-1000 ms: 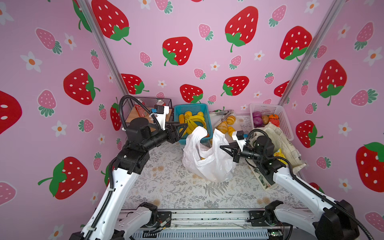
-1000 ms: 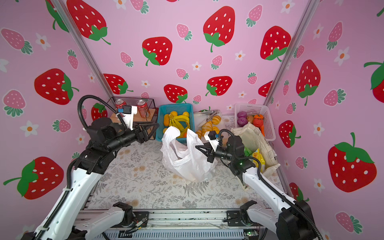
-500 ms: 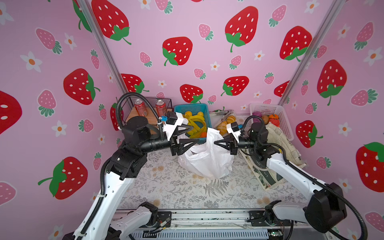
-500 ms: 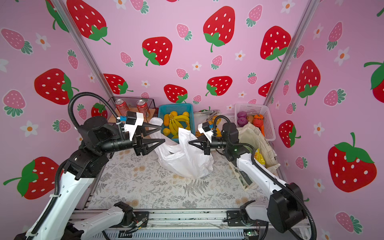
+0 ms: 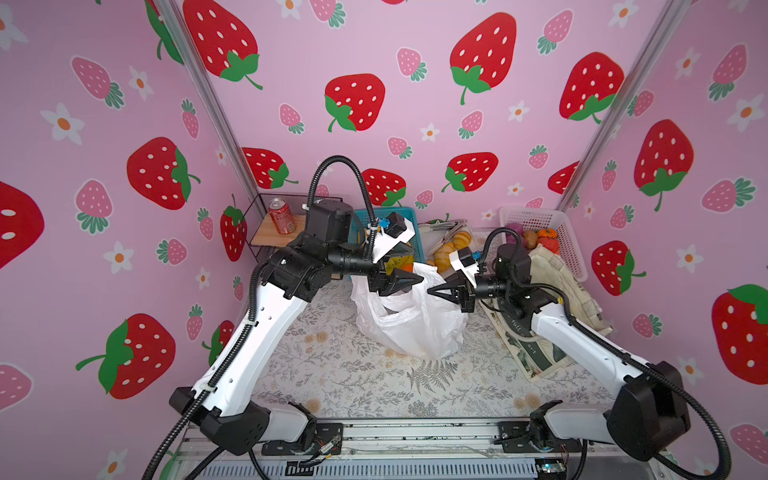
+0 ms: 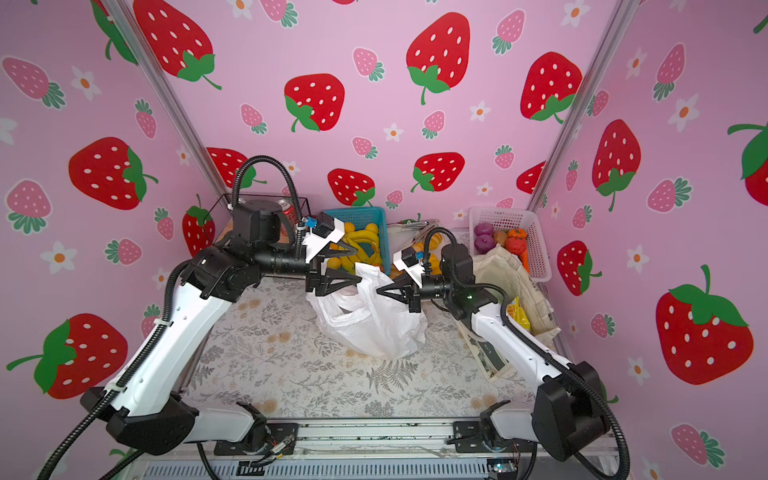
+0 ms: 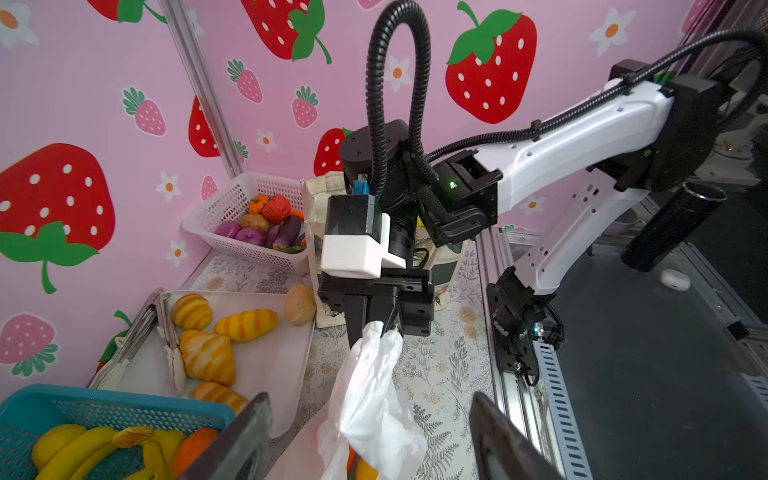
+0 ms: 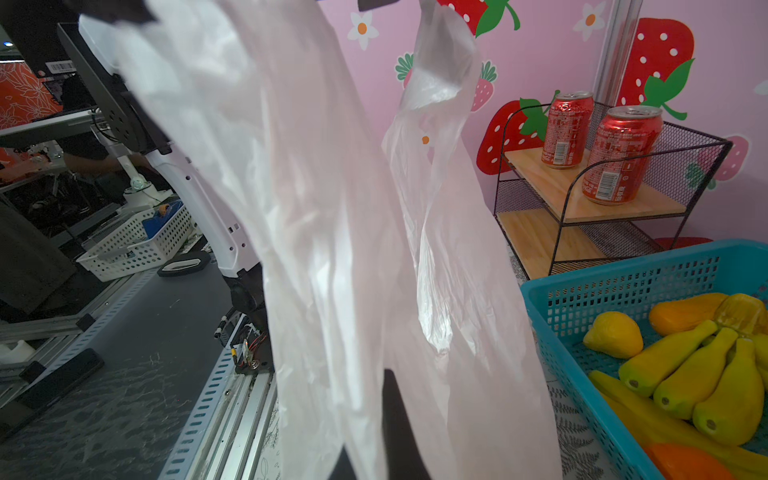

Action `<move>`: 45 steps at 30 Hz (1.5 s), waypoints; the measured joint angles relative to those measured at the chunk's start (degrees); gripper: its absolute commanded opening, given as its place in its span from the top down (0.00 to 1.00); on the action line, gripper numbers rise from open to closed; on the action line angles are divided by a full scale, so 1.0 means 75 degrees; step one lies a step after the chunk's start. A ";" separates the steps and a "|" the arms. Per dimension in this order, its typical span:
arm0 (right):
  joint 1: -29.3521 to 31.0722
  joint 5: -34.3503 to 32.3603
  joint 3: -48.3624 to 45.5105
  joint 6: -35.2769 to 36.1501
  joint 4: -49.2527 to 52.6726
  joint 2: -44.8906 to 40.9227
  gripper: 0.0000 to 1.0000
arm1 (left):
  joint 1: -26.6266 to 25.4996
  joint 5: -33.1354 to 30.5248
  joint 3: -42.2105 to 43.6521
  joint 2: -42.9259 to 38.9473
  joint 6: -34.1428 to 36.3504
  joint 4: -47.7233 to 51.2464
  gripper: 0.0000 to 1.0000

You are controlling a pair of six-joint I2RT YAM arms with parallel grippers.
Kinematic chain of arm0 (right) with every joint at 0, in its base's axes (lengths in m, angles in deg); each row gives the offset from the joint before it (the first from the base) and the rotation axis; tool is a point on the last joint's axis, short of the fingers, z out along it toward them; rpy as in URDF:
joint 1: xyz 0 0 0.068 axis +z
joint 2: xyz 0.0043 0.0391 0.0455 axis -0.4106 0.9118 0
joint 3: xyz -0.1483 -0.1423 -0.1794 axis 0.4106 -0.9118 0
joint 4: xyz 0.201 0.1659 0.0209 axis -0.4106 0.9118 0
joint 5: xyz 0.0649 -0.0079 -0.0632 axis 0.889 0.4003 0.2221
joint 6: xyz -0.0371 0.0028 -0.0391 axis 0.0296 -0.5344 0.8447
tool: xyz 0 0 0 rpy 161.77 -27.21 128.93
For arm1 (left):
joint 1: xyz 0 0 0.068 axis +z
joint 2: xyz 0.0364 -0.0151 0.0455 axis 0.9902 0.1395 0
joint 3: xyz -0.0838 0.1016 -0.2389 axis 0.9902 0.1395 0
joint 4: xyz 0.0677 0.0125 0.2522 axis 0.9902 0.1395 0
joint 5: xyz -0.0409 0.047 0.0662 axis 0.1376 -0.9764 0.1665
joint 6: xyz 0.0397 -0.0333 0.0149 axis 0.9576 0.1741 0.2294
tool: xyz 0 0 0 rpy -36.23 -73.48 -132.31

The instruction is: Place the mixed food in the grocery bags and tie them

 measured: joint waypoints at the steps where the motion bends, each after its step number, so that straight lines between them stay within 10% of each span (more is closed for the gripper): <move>1: 0.0000 0.0000 0.0003 0.0023 0.0020 0.0000 0.97 | -0.0055 -0.0003 -0.0067 0.0096 0.0035 0.0064 0.29; 7: 0.0017 -0.0044 0.0003 0.0087 0.0169 0.0000 0.97 | -0.0256 -0.0023 -0.0309 0.0548 0.0134 0.0219 0.48; 12: 0.0047 -0.0207 0.0000 0.0085 0.0230 -0.0015 0.94 | -0.0329 -0.0111 -0.0318 0.0723 -0.0015 0.0230 0.86; 18: 0.0076 -0.1489 -0.0131 -0.0277 0.0201 -0.0603 0.42 | -0.0393 -0.0571 -0.0204 0.0647 -0.0863 -0.0274 1.00; 22: 0.0277 -0.2833 -0.0772 -0.0446 0.0003 -0.1722 0.32 | -0.0408 -0.0968 0.0475 0.0262 -0.1947 -0.1084 1.00; 26: 0.0895 -0.3885 -0.1212 -0.0443 -0.0283 -0.2524 0.00 | -0.0446 -0.1174 0.1087 -0.0087 -0.2734 -0.1722 1.00; 32: 0.1903 -0.5278 -0.1032 -0.0052 -0.0635 -0.2031 0.04 | -0.0475 -0.1201 0.1166 -0.0134 -0.3290 -0.2136 1.00; 41: 0.2078 -0.6204 -0.1358 0.0219 -0.1612 -0.0965 0.81 | -0.0507 -0.1154 0.1166 -0.0134 -0.3605 -0.2192 1.00; 45: 0.2034 -0.6353 -0.2136 0.0108 -0.2022 -0.0868 0.76 | -0.0507 -0.1148 0.1169 -0.0125 -0.3701 -0.2171 1.00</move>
